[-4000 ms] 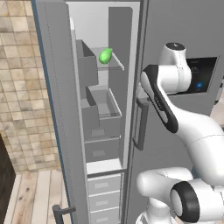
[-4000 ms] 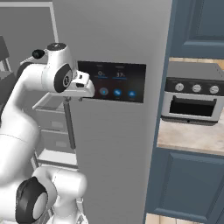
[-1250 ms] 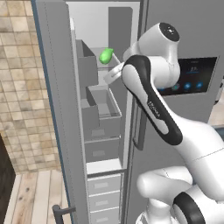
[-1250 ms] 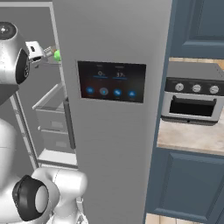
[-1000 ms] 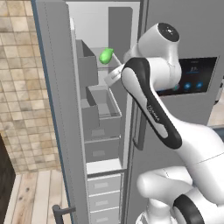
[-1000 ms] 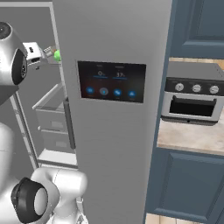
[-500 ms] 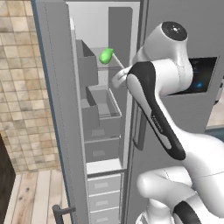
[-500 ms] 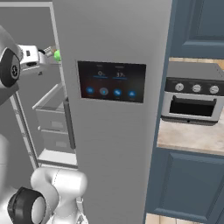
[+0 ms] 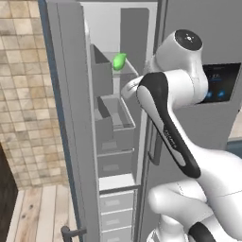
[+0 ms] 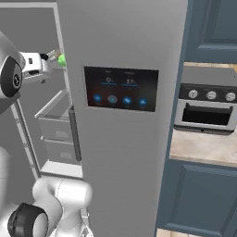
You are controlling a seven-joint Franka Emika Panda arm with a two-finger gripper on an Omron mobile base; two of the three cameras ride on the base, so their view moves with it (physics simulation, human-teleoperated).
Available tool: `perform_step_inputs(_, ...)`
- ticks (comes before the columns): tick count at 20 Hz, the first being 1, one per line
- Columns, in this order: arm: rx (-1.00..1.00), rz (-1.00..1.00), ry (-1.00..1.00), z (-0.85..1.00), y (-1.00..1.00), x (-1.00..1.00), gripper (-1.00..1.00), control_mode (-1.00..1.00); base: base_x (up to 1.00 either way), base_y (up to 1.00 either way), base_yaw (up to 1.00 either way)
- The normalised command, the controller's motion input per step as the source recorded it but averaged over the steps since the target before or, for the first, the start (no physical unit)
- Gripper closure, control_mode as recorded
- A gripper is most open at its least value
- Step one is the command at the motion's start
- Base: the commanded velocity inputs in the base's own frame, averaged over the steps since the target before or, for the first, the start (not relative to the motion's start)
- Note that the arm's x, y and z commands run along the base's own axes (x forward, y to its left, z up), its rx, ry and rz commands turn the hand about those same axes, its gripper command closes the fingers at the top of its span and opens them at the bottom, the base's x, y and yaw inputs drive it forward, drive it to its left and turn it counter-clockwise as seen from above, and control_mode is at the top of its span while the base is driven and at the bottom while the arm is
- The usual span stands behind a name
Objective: Take the corn, mushroom, and eggplant from the freezer and place them in the bowl on the counter.
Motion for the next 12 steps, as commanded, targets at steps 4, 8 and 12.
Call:
perform_step_inputs(4,0.0,0.0,0.0,0.0,0.0,0.0,-1.0,1.0,0.98,0.41,0.03)
perform_step_inputs(8,0.0,0.0,0.0,0.0,0.0,0.0,-1.0,1.0,1.0,0.03,0.09)
perform_step_inputs(12,0.0,0.0,0.0,0.0,0.0,0.0,-1.0,1.0,1.0,0.0,0.17)
